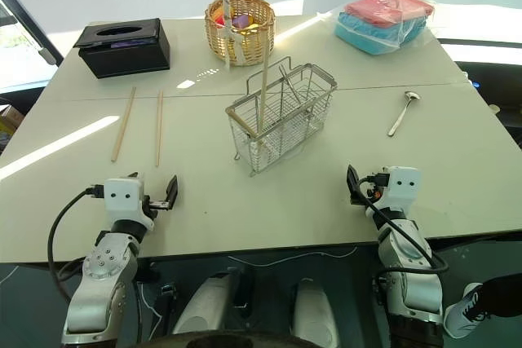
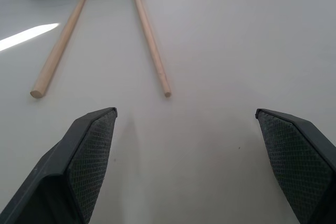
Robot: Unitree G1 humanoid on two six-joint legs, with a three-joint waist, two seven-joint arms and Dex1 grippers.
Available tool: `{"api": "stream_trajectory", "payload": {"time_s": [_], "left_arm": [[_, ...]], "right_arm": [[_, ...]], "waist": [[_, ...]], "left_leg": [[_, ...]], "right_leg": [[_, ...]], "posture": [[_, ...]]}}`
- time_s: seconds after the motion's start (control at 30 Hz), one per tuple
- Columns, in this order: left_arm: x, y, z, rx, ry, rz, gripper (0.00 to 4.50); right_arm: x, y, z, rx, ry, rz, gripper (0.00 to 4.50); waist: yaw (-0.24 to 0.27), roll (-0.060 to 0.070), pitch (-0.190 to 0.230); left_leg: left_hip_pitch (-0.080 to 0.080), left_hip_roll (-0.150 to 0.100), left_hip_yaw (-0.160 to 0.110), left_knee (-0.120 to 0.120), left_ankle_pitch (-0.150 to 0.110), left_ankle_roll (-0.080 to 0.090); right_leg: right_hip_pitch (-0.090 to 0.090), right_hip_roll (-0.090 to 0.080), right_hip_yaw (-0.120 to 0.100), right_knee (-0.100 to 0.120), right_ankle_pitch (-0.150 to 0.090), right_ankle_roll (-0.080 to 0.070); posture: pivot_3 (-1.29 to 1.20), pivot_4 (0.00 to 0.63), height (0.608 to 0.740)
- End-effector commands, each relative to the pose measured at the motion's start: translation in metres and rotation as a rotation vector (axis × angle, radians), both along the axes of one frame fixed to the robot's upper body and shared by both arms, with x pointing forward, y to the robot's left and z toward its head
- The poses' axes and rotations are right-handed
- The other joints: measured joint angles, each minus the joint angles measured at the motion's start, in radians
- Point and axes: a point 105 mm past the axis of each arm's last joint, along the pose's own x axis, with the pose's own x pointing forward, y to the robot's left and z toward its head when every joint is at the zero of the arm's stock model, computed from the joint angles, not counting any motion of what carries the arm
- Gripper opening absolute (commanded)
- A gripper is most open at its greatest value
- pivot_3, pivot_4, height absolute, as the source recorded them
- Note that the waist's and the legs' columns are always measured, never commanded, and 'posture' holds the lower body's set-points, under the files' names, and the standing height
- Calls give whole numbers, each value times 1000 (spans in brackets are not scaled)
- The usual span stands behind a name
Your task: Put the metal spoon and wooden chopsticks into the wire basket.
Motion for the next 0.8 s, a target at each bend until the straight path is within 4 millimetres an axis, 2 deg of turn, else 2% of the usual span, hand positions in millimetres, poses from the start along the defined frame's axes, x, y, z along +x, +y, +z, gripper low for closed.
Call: {"api": "stream_trajectory", "payload": {"time_s": [0.03, 0.8], "left_arm": [[-1, 0, 11, -7, -45, 4, 4475], [-3, 2, 14, -5, -54, -1, 4475]], "right_arm": [[2, -4, 11, -23, -44, -3, 4347], [0, -2, 9, -18, -36, 6, 4347]], "waist": [[0, 0, 0], [0, 0, 0]], "left_leg": [[0, 0, 0, 0, 0, 0], [0, 0, 0, 0, 0, 0]], "right_leg": [[0, 0, 0, 0, 0, 0], [0, 0, 0, 0, 0, 0]], "posture": [[0, 150, 740], [0, 150, 740]]}}
